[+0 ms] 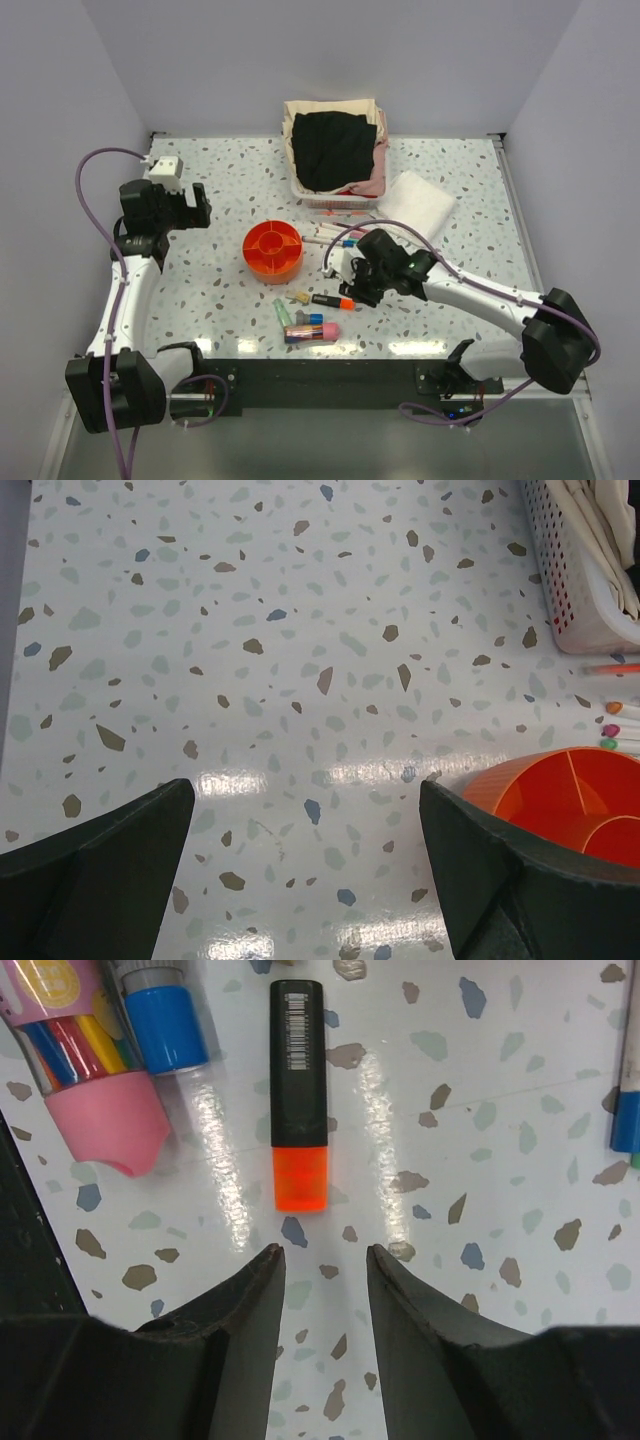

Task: Sort the stationery into containers
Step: Pick up the pen from the center of the board.

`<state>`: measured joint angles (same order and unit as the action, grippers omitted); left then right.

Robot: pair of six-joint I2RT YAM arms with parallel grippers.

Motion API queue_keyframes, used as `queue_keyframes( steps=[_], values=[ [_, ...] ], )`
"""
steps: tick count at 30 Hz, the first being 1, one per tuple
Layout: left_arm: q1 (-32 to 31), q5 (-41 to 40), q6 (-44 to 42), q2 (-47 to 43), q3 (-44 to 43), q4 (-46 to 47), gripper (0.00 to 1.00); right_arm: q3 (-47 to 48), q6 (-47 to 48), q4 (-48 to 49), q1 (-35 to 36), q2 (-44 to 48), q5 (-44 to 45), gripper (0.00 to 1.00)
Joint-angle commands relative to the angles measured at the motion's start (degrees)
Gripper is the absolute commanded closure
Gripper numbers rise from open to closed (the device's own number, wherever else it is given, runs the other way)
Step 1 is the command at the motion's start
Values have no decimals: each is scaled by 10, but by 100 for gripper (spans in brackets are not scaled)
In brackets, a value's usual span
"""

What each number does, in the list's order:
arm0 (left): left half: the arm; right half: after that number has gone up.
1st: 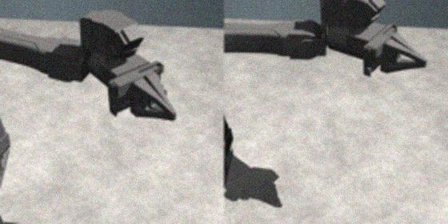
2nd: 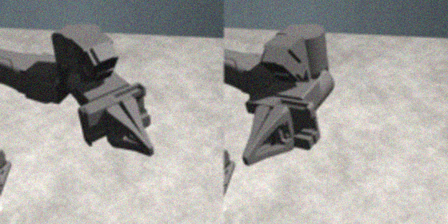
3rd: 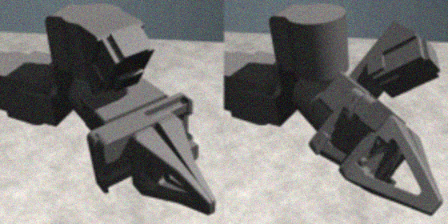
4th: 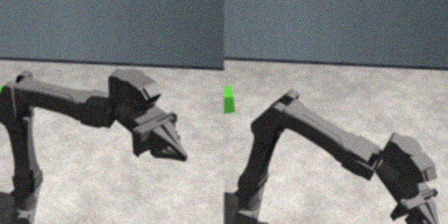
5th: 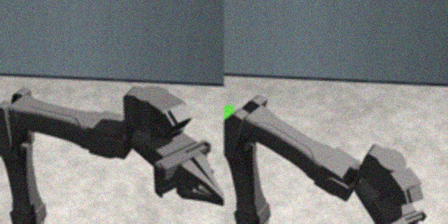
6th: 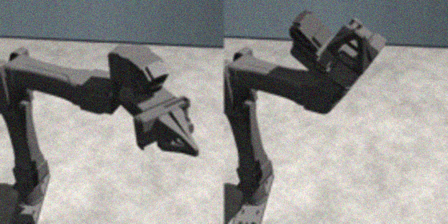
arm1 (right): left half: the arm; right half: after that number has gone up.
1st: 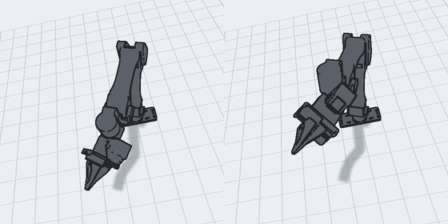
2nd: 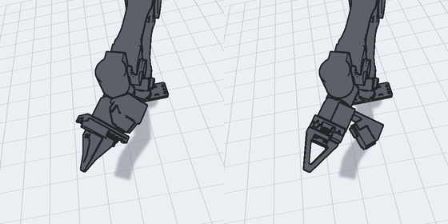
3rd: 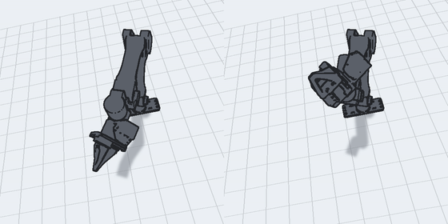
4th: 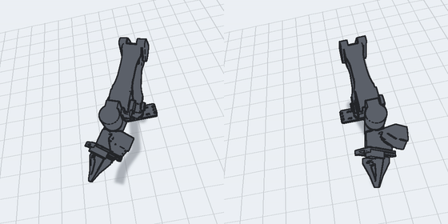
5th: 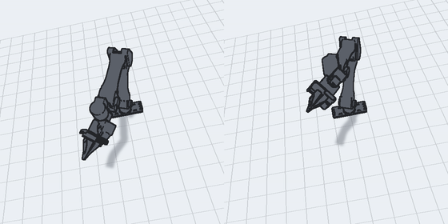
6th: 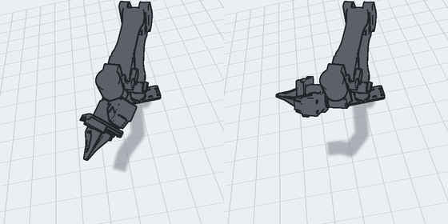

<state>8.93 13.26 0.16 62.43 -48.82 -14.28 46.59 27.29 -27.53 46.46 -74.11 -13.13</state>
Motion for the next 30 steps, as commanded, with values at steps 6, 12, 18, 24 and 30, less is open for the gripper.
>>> queue_keyframes(
  steps=[6, 12, 18, 24, 30],
  values=[
    [-1, 5, -10, -42, 5, -2, 0, -15, 18, 75, 53, -45, -1, 53],
    [-1, 2, -9, -66, 11, -13, 0, -16, 21, 84, 57, -79, -1, 52],
    [-1, 2, -8, -72, 4, -20, 0, -11, 29, 85, 58, -112, 8, 52],
    [-1, 4, -6, -69, -1, -17, 0, -19, 35, 104, 59, -126, 32, 54],
    [-1, 12, -6, -67, -2, -13, 0, -20, 31, 121, 59, -135, 52, 54]
  ],
)
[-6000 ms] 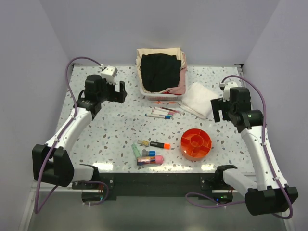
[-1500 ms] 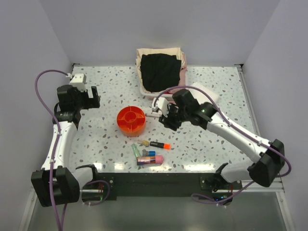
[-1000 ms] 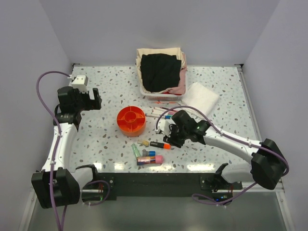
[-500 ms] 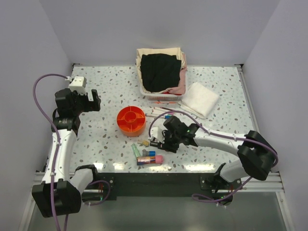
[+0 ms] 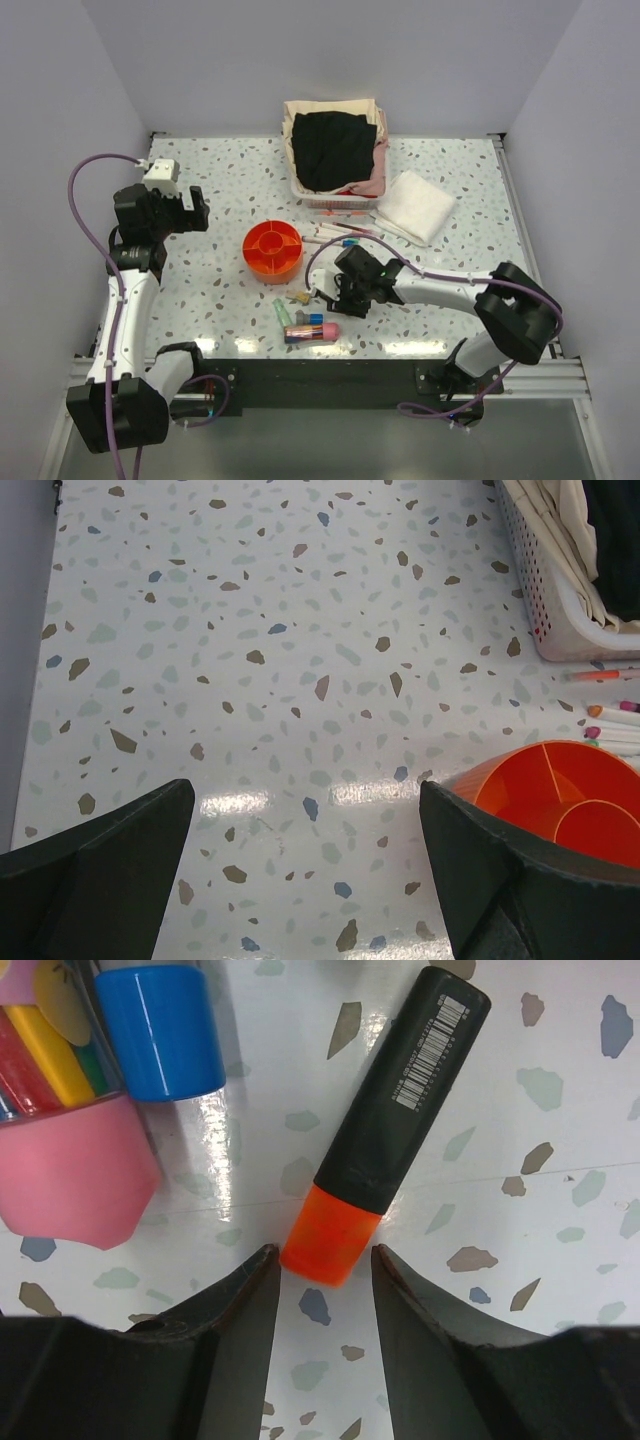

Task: Sort the stationery into containers
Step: Pick up the pen from the center of the board.

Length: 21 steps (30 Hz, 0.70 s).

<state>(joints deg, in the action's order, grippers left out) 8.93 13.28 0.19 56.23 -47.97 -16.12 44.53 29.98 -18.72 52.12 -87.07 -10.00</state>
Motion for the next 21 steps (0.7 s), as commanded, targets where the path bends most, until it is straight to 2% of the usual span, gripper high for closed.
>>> queue_keyframes(
  steps=[1, 6, 14, 18, 19, 21],
  values=[
    [-2, 11, 9, -4, -12, 6, 0, 4, 1, 31, 4, -7, 21, 53],
    [-2, 15, 10, -2, -13, 7, 0, 31, -31, 31, 3, -19, 15, 51],
    [-1, 17, 12, -2, -11, 2, 0, 45, -31, 21, 4, -44, 22, 49],
    [-2, 20, 13, -3, -7, 0, 0, 47, -28, 15, 3, -48, 17, 69],
    [-3, 26, 13, -2, -8, -1, 0, 47, -28, 10, 3, -48, 19, 80],
    [-3, 40, 6, 0, -13, -2, 0, 53, -19, -8, 4, -40, 24, 86]
  ],
)
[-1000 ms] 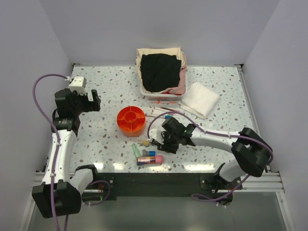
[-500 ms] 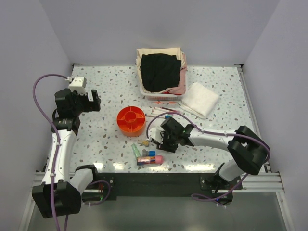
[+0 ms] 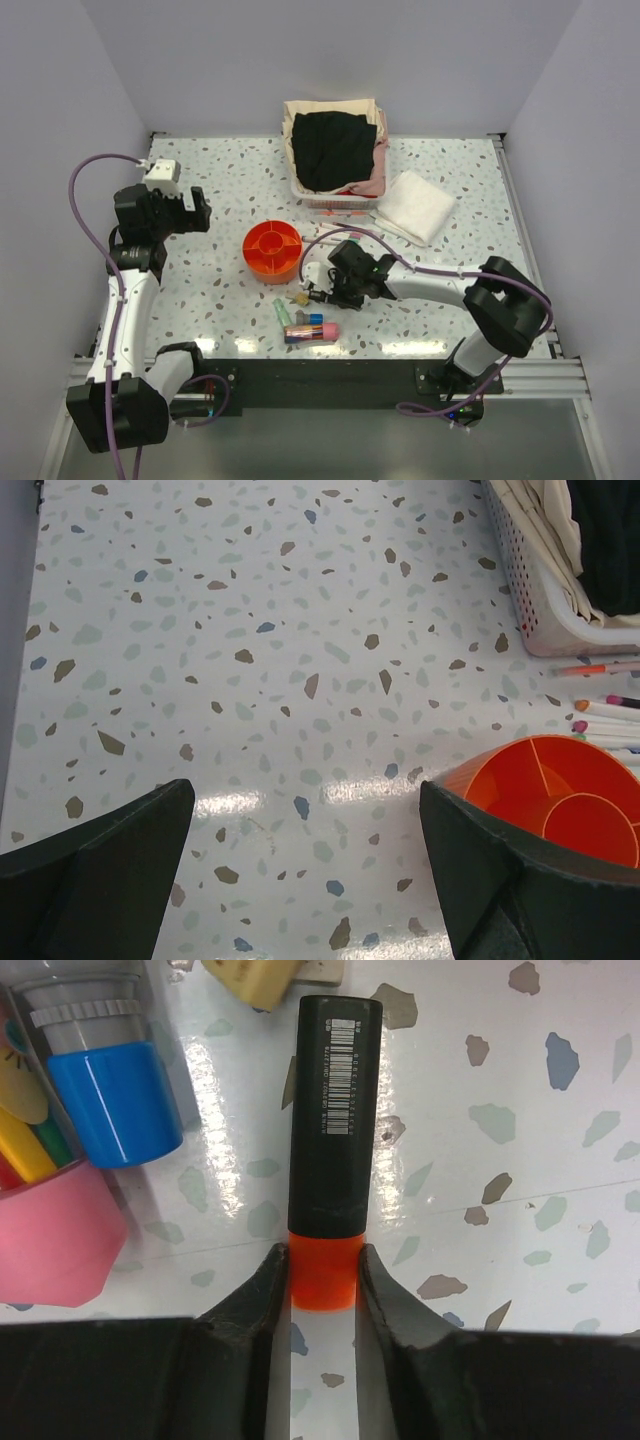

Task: Sort the stationery into containers
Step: Pick up the pen from the center of the board, then place the pen in the storage box.

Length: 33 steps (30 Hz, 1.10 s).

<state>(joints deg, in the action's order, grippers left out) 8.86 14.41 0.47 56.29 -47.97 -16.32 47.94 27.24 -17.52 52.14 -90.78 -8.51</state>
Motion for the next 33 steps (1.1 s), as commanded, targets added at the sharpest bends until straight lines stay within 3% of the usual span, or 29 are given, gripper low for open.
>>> queue_keyframes(
  steps=[1, 4, 8, 14, 18, 24, 33],
  values=[
    [-3, 65, -2, 3, -16, -2, 0, 23, 12, -51, 2, 16, 10, 90],
    [-14, 200, -65, 23, -42, -29, 0, 48, 41, -122, 2, 65, 19, 94],
    [-56, 286, -134, 67, -92, -85, 0, 102, 99, -199, 2, 120, 45, 96],
    [-134, 395, -151, 147, -181, -159, 2, 149, 250, -198, 2, 182, 83, 94],
    [-154, 483, -163, 214, -280, -246, 10, 167, 370, -169, 3, 184, 110, 93],
    [-202, 513, -225, 302, -392, -363, 18, 170, 490, -139, 4, 185, 86, 92],
    [-252, 512, -192, 319, -360, -342, 23, 203, 627, -110, 9, 171, 46, 92]
  ],
)
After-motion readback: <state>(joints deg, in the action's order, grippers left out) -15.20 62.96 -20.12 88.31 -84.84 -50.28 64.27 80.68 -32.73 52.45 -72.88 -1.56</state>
